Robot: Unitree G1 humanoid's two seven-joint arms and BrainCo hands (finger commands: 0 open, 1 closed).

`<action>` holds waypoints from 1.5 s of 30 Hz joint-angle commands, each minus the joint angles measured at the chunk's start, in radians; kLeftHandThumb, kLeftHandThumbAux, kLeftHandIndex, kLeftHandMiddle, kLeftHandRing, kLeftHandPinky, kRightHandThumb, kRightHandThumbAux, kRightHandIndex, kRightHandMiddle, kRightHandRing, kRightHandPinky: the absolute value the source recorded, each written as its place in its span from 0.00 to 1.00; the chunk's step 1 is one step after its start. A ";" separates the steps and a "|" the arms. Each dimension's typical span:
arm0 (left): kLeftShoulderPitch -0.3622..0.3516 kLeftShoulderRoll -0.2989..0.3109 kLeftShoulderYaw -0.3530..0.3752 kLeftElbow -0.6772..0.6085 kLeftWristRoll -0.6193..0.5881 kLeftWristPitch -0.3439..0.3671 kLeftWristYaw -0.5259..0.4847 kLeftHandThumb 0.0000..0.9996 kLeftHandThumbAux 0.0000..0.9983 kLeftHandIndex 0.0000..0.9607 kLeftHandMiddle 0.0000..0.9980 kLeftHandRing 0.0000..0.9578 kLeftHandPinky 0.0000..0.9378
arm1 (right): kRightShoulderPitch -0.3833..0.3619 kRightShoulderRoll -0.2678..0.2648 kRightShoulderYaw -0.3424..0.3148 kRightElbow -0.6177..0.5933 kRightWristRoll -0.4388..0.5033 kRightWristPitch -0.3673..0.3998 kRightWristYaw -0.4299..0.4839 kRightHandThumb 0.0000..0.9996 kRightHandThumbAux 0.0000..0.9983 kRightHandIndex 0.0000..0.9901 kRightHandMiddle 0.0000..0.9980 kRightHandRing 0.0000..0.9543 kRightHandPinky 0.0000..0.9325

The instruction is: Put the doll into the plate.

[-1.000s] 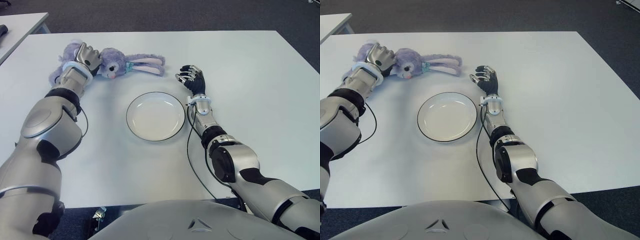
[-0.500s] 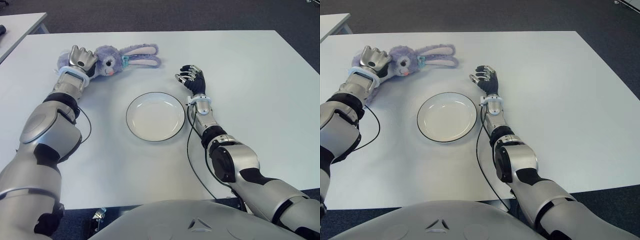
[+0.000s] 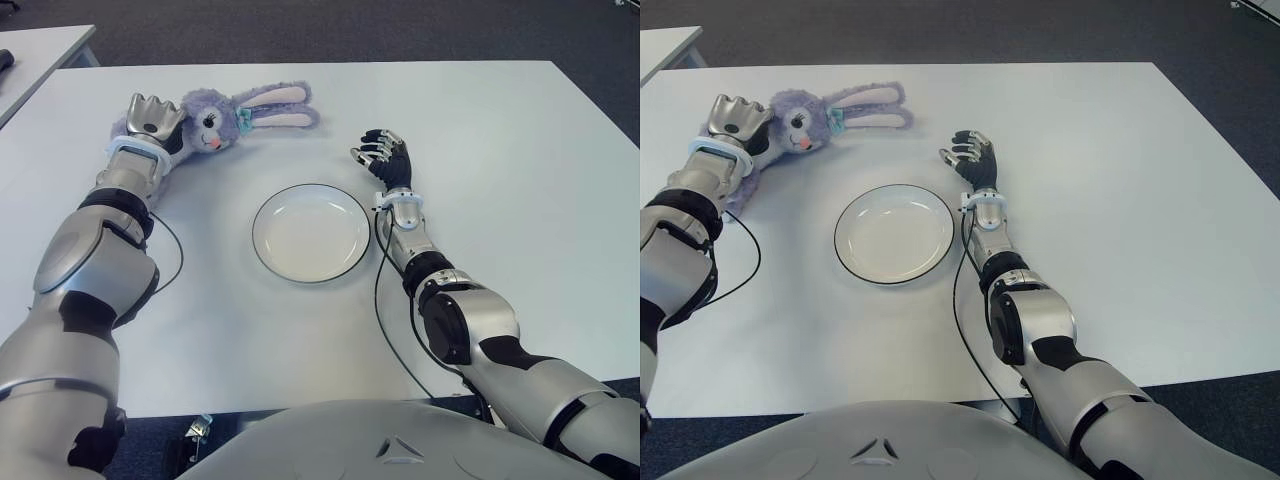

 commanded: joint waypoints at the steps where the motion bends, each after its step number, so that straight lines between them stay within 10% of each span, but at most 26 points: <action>1: 0.086 -0.026 0.017 0.013 -0.023 -0.038 -0.053 0.95 0.65 0.39 0.50 0.56 0.81 | 0.214 0.061 -0.017 0.139 0.012 0.103 -0.009 0.24 0.91 0.33 0.36 0.38 0.38; 18: 0.086 -0.030 0.039 -0.076 -0.029 -0.055 -0.015 0.95 0.65 0.39 0.51 0.56 0.85 | 0.214 0.060 -0.009 0.139 0.003 0.105 -0.014 0.26 0.90 0.35 0.37 0.39 0.37; 22: 0.080 0.001 0.053 -0.139 -0.032 -0.062 -0.035 0.95 0.65 0.39 0.51 0.56 0.86 | 0.215 0.059 -0.006 0.139 -0.001 0.104 -0.018 0.26 0.90 0.35 0.37 0.39 0.39; 23: 0.079 0.006 0.055 -0.150 -0.032 -0.061 -0.041 0.87 0.67 0.41 0.54 0.76 0.87 | 0.215 0.059 -0.005 0.139 -0.002 0.103 -0.019 0.26 0.90 0.36 0.38 0.40 0.40; 25: 0.075 0.031 0.060 -0.199 -0.030 -0.061 -0.068 0.85 0.67 0.41 0.55 0.82 0.87 | 0.215 0.059 -0.003 0.139 -0.005 0.103 -0.022 0.26 0.90 0.36 0.38 0.40 0.39; 45: 0.169 0.184 0.117 -0.540 -0.004 -0.048 -0.129 0.85 0.67 0.41 0.55 0.84 0.88 | 0.211 0.061 -0.012 0.141 0.005 0.110 -0.005 0.27 0.91 0.36 0.38 0.39 0.37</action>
